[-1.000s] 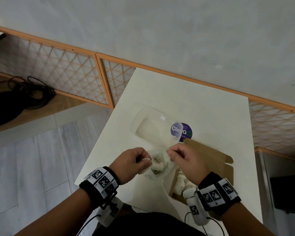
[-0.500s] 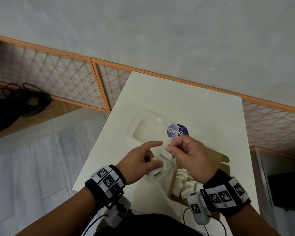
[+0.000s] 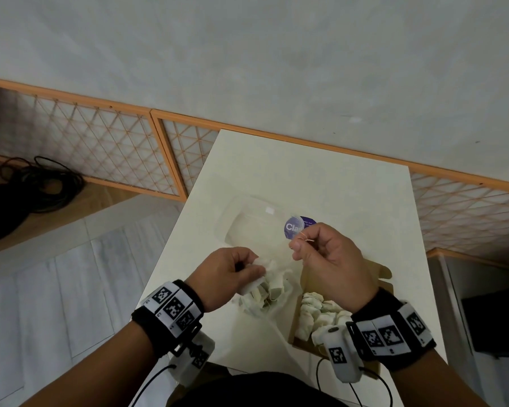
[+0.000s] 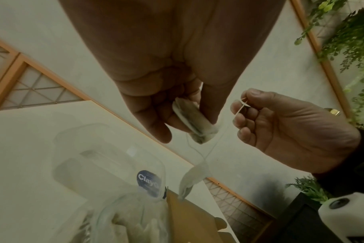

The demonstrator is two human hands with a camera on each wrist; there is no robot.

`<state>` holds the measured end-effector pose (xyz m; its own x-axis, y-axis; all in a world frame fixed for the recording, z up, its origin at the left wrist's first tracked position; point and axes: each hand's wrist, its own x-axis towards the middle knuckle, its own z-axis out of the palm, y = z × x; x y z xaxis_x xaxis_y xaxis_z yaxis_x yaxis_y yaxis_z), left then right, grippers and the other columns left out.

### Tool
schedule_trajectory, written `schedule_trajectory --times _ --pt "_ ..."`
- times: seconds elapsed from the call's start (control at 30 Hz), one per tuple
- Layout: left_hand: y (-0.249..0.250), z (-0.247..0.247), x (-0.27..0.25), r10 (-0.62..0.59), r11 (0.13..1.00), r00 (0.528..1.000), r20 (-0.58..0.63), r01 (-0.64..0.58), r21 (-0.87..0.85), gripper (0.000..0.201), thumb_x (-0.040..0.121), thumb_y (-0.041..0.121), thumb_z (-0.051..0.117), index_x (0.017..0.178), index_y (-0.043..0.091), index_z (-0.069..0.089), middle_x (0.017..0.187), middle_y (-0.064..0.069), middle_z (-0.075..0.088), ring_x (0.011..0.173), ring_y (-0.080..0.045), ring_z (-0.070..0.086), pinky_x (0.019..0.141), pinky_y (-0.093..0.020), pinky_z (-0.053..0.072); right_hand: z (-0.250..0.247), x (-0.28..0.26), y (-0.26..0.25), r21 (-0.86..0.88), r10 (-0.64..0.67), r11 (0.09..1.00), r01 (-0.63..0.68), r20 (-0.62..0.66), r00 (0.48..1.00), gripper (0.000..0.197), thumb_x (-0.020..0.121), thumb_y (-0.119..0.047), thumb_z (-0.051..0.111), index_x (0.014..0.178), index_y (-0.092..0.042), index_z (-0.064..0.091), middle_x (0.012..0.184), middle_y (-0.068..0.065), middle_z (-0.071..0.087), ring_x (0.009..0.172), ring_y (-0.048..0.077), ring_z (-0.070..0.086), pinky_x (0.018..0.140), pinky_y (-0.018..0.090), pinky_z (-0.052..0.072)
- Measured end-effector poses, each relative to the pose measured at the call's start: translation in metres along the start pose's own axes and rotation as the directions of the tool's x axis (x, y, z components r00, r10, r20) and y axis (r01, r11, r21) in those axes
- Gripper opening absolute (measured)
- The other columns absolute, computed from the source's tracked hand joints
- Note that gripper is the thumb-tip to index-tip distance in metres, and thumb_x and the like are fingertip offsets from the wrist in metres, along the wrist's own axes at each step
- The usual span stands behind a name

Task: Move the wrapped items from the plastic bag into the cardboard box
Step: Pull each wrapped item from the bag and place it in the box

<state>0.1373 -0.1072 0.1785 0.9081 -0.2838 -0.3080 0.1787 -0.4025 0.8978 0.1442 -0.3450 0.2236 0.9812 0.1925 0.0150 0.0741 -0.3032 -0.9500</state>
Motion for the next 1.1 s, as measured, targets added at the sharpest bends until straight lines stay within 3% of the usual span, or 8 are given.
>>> schedule_trajectory --times 0.23,0.37,0.5,0.6,0.7,0.83,1.0,1.1 --pt "-0.003 -0.008 -0.003 -0.037 0.998 0.999 -0.019 0.038 0.052 0.019 0.095 0.03 0.073 0.086 0.013 0.071 0.079 -0.015 0.07 0.063 -0.012 0.059 0.065 -0.034 0.053 0.0 0.0 0.005 -0.022 0.067 0.998 -0.067 0.018 0.998 0.017 0.097 -0.014 0.07 0.106 -0.028 0.069 0.099 -0.008 0.072 0.087 0.012 0.068 0.08 0.029 0.057" --pt "0.011 -0.01 -0.009 -0.022 0.998 1.0 0.001 0.022 0.062 0.015 0.096 0.029 0.072 0.087 0.017 0.073 0.08 -0.011 0.072 0.064 -0.01 0.061 0.066 -0.031 0.053 0.004 -0.002 0.006 -0.097 0.013 0.995 -0.011 0.018 1.0 0.043 0.095 -0.019 0.066 0.133 -0.038 0.059 0.132 -0.011 0.06 0.12 0.008 0.06 0.101 0.033 0.05" --pt "0.031 -0.012 -0.016 0.054 0.973 0.999 0.01 -0.054 0.225 0.016 0.098 0.036 0.068 0.087 0.024 0.071 0.077 0.0 0.071 0.062 -0.004 0.057 0.064 -0.029 0.051 0.013 0.002 -0.007 -0.044 0.073 0.997 -0.065 0.215 0.974 0.052 0.098 -0.028 0.063 0.147 -0.04 0.05 0.136 -0.016 0.062 0.125 0.003 0.059 0.107 0.031 0.048" --pt "0.043 -0.016 -0.016 0.115 0.953 0.993 -0.023 -0.103 0.284 0.021 0.098 0.042 0.065 0.087 0.025 0.069 0.072 0.0 0.066 0.059 -0.005 0.053 0.062 -0.033 0.048 0.024 0.006 -0.006 -0.06 0.117 0.993 -0.103 0.364 0.924 0.036 0.099 -0.041 0.06 0.133 -0.03 0.061 0.103 -0.006 0.075 0.094 0.009 0.073 0.088 0.041 0.06" --pt "0.047 -0.025 -0.014 0.114 0.94 0.99 -0.085 -0.079 0.333 0.018 0.098 0.043 0.064 0.089 0.029 0.07 0.074 0.005 0.068 0.065 -0.008 0.059 0.065 -0.029 0.049 0.023 0.007 0.001 -0.177 0.029 0.984 0.029 0.317 0.948 0.017 0.105 -0.037 0.057 0.099 -0.025 0.066 0.069 -0.012 0.059 0.061 0.005 0.055 0.06 0.037 0.049" --pt "0.043 -0.033 -0.014 0.063 0.948 0.989 -0.13 -0.019 0.317 0.013 0.097 0.041 0.066 0.091 0.031 0.072 0.079 0.01 0.072 0.071 -0.005 0.064 0.068 -0.024 0.053 0.006 0.009 -0.008 -0.225 -0.006 0.972 0.062 0.242 0.97 0.014 0.106 -0.029 0.057 0.101 -0.026 0.069 0.082 -0.01 0.067 0.072 0.005 0.06 0.068 0.024 0.05" --pt "0.043 -0.031 -0.016 0.043 0.957 0.995 -0.094 -0.014 0.291 0.016 0.098 0.04 0.066 0.09 0.027 0.071 0.078 0.002 0.071 0.072 -0.018 0.065 0.073 -0.041 0.057 -0.011 0.014 -0.023 -0.281 -0.06 0.952 0.123 0.223 0.973 0.015 0.106 -0.034 0.054 0.1 -0.032 0.068 0.091 0.0 0.07 0.085 0.023 0.066 0.081 0.045 0.054" --pt "0.046 -0.024 -0.017 0.072 0.979 0.996 -0.062 -0.058 0.197 0.009 0.097 0.035 0.069 0.097 0.027 0.072 0.081 -0.004 0.071 0.076 -0.026 0.066 0.076 -0.046 0.058 -0.014 0.012 -0.035 -0.249 -0.119 0.955 0.162 0.179 0.977 0.014 0.105 -0.028 0.057 0.097 -0.029 0.068 0.098 -0.005 0.07 0.097 0.015 0.067 0.084 0.034 0.053"
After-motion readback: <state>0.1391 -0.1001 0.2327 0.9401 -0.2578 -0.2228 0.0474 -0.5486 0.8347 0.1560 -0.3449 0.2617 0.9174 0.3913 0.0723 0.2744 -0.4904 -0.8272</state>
